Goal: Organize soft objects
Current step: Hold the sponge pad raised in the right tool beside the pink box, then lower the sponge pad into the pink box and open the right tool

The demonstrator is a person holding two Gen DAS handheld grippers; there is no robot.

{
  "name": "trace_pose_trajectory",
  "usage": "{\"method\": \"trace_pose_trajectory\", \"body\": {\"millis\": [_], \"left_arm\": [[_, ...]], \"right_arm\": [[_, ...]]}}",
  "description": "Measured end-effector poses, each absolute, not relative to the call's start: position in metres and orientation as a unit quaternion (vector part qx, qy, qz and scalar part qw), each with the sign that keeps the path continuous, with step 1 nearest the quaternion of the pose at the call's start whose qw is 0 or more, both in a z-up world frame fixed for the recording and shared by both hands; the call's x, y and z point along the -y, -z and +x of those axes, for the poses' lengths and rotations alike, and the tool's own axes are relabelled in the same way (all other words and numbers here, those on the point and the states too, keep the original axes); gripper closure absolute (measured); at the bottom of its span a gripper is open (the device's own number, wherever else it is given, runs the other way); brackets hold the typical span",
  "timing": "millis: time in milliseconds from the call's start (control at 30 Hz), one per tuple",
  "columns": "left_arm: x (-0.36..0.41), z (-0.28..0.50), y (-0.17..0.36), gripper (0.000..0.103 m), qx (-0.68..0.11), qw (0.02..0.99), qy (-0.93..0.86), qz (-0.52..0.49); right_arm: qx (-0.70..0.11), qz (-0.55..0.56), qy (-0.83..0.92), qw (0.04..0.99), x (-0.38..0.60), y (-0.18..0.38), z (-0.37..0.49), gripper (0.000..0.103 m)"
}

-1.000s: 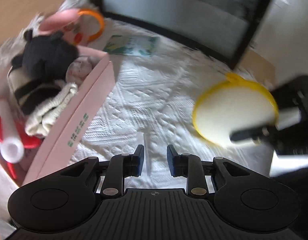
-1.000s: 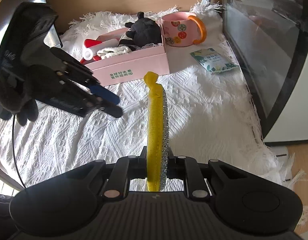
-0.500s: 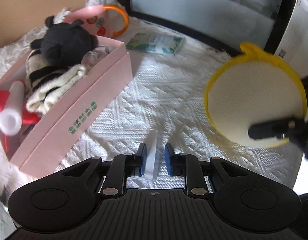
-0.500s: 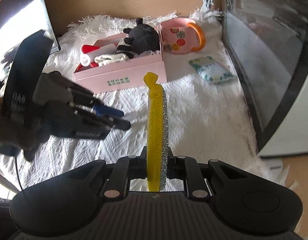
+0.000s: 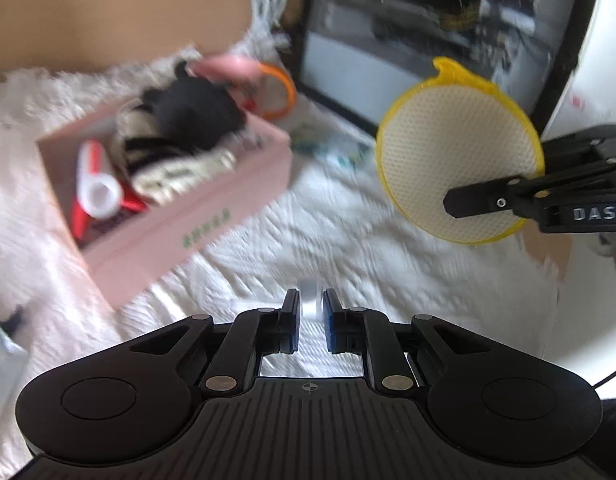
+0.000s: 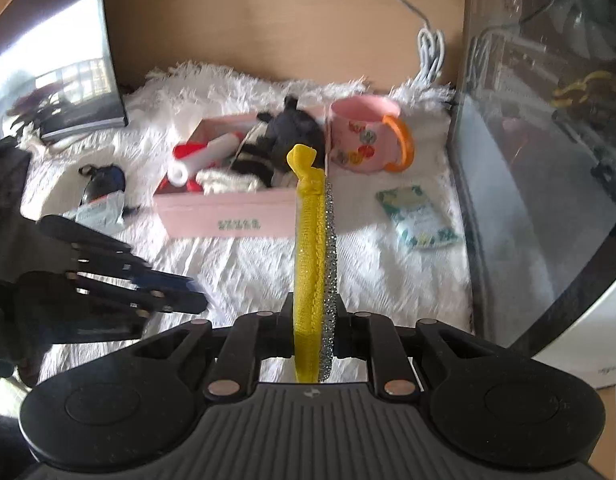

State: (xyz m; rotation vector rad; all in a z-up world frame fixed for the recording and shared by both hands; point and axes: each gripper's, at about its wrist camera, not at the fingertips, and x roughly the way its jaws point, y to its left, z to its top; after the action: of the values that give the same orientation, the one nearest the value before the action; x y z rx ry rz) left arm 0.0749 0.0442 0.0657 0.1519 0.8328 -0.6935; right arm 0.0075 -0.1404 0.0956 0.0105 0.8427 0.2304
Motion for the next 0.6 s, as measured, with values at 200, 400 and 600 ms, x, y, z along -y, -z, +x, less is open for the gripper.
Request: {"method": "trace_pose_trajectory", "body": {"millis": [200,400,600], "left_arm": [[-0.058,0.073,-0.108,0.088,-0.347,0.874,0.336,0.055],[-0.081,0.110,-0.165,0.088,-0.283,0.908,0.306,0.041],[-0.095,0.211,-0.169,0.088,-0.336,0.895,0.293,-0.029]], "right_arm": [[-0.377,0.004,-0.114,0.919,0.137,-0.120,0.015,0.088],[-0.357,0.025,-0.133,0.924,0.121,-0.135,0.042,0.088],[-0.345,0.027,-0.144,0.927,0.096,-0.143,0.080,0.088]]}}
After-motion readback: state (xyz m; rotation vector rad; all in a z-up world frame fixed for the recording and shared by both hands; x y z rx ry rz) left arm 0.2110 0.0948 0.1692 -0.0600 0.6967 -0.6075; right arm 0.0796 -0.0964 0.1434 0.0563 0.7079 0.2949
